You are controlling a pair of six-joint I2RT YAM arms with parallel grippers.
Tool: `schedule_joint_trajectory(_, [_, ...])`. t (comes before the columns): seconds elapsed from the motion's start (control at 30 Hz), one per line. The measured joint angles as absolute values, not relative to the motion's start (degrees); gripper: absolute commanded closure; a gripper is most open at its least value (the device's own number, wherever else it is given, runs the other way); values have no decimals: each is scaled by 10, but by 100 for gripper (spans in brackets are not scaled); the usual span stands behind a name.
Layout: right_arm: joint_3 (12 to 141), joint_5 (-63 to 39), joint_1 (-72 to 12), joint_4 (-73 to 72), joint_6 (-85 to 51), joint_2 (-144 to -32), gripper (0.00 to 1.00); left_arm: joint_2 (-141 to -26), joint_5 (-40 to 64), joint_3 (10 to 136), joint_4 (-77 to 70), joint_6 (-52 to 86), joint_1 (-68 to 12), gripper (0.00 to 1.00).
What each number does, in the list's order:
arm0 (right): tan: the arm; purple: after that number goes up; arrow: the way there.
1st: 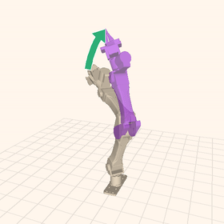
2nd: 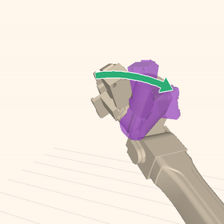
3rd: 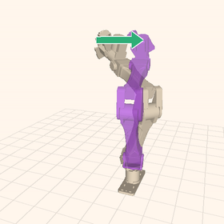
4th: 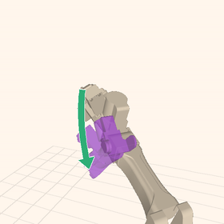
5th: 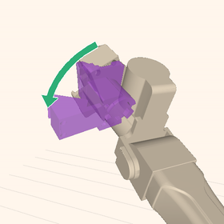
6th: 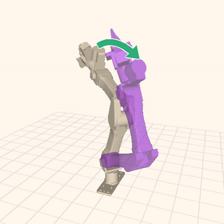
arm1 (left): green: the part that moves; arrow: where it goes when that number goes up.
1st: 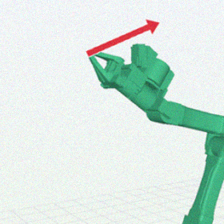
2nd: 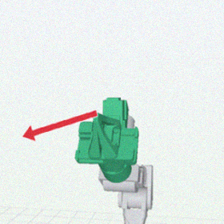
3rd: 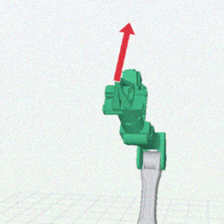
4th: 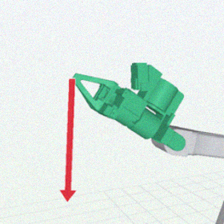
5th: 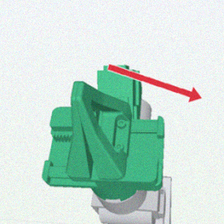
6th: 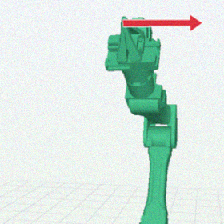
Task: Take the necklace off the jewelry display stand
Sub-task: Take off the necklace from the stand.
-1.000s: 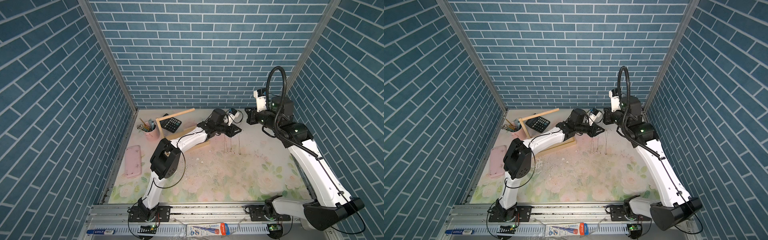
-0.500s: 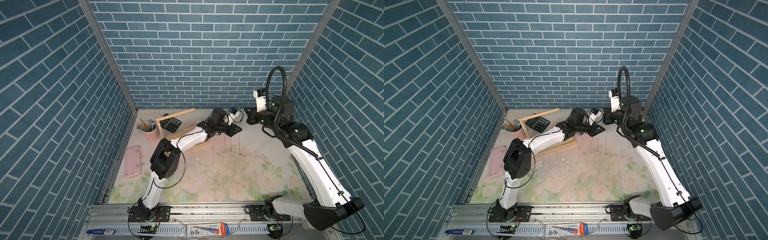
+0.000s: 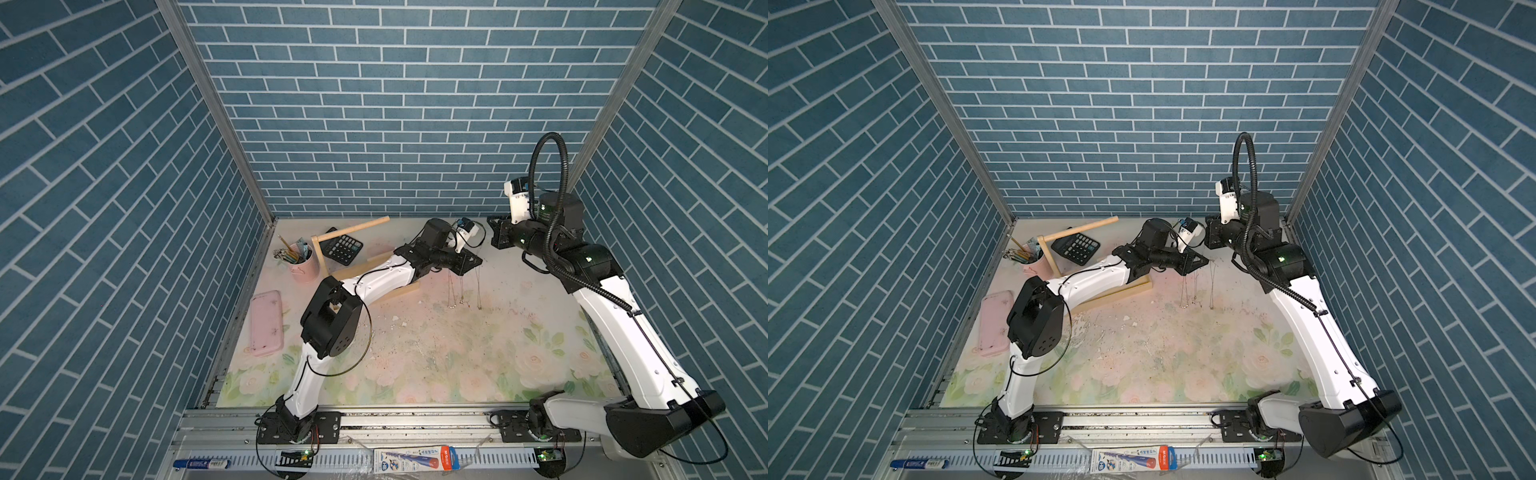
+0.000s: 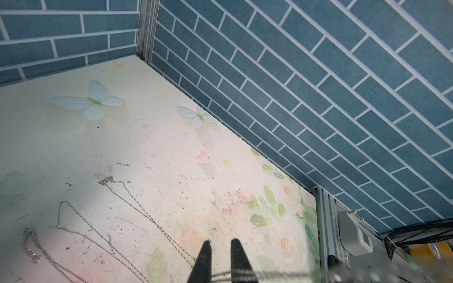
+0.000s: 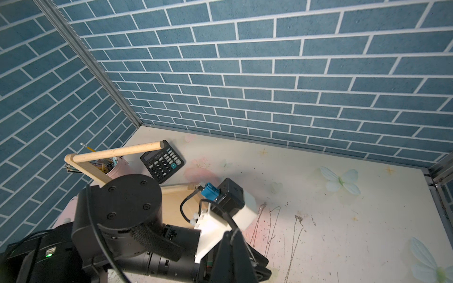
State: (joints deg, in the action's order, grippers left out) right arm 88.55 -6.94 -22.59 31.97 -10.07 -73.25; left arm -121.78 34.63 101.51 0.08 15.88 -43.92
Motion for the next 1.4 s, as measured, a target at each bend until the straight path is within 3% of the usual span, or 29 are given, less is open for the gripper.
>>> schedule_joint_trajectory(1.4, [892, -51, -214, 326, -102, -736, 100, -1217, 348, 972, -31, 181, -452, 89])
